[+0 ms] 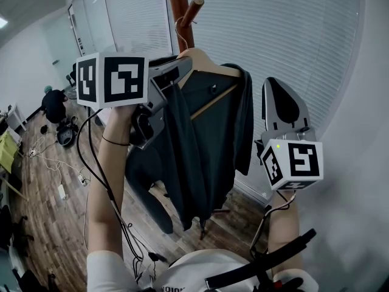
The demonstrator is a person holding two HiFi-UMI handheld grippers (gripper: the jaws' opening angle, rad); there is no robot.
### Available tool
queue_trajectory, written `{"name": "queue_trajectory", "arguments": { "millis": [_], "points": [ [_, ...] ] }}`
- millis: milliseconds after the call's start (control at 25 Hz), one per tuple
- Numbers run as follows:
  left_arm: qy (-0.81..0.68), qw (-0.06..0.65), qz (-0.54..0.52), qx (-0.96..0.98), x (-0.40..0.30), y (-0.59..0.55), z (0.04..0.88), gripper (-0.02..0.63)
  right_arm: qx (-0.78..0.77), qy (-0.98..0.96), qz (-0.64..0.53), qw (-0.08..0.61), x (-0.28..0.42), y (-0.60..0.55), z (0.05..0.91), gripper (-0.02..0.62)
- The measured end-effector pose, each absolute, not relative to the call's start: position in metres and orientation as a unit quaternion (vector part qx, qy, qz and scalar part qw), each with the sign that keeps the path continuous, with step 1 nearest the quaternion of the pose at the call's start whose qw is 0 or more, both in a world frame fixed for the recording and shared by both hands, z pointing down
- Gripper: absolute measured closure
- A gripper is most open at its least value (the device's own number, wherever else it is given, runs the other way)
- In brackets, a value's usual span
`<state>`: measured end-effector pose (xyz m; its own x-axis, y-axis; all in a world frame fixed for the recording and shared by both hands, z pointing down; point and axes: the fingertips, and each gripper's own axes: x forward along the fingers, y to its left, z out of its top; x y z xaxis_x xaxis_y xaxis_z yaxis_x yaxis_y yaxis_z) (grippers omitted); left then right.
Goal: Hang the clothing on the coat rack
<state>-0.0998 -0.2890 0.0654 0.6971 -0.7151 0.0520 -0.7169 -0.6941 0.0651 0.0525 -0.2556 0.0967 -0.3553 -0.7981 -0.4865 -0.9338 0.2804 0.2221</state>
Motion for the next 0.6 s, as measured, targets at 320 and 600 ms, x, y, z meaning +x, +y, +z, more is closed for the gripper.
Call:
{"name": "queue_trajectory", "arguments": {
  "millis": [320, 600],
  "points": [
    [-0.397, 0.020, 0.010, 0.918, -0.099, -0.288, 0.064, 0.541, -0.543, 0.793, 0.237, 0.141, 0.046, -0.257, 0.096, 0.575],
    [-0.457, -0.068, 0.019, 0.887, -0.106, -0.284, 0.062, 0.537, -0.536, 0.799, 0.238, 0.137, 0.039, -0.260, 0.099, 0.575]
  ]
}}
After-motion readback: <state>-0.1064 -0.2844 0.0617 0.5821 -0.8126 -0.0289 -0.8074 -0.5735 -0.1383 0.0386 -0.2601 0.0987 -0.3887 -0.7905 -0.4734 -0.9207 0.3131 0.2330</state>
